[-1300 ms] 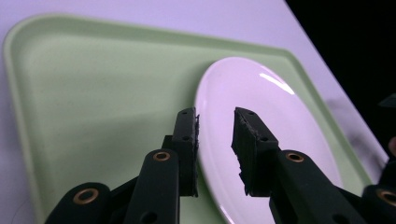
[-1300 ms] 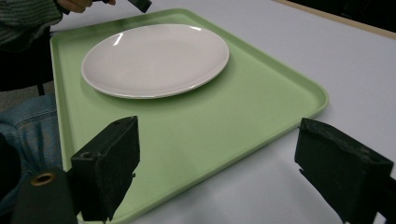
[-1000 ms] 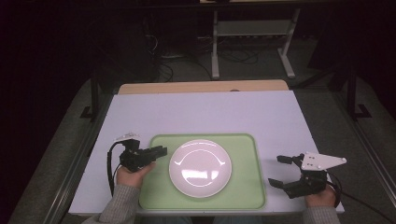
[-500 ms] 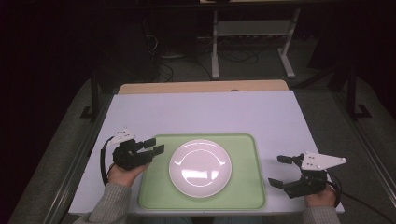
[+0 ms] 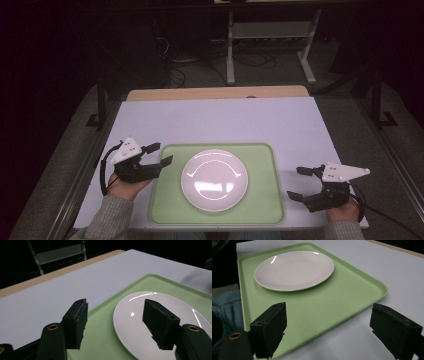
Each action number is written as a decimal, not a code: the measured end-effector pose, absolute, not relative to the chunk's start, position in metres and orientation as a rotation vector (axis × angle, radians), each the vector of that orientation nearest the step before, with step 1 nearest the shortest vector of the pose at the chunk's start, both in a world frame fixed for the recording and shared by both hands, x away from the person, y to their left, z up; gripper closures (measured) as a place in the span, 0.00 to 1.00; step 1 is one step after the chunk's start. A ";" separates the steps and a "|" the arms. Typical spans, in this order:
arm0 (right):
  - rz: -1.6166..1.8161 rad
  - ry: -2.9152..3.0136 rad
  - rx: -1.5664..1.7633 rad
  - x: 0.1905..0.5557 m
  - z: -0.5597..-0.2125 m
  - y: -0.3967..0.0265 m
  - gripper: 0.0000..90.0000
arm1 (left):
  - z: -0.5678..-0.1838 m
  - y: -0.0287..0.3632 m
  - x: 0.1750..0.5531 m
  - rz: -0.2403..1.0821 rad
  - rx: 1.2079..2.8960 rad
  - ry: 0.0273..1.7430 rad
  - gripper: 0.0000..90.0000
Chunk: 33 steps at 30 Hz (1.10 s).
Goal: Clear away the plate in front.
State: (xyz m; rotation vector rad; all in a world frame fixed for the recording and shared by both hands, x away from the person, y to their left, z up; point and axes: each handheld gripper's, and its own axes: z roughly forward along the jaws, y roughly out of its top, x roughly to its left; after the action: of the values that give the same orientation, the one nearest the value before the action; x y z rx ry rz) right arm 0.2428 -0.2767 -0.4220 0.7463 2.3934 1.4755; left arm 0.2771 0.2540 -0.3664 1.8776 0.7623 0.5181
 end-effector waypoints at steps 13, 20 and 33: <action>1.472 2.387 0.762 0.244 -0.423 -0.279 0.15 | -0.383 0.280 0.263 0.551 1.880 0.815 0.30; 1.464 2.390 0.771 0.244 -0.423 -0.279 0.15 | -0.401 0.289 0.254 0.611 1.890 0.856 0.25; 1.438 2.421 0.769 0.245 -0.426 -0.277 0.15 | -0.416 0.300 0.253 0.575 1.868 0.878 0.26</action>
State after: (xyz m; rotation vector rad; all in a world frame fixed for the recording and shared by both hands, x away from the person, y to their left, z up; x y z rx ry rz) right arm 0.2454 -0.2771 -0.4259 0.7688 2.4209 1.4384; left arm 0.2528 0.3001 -0.4156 1.8678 0.8784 0.5751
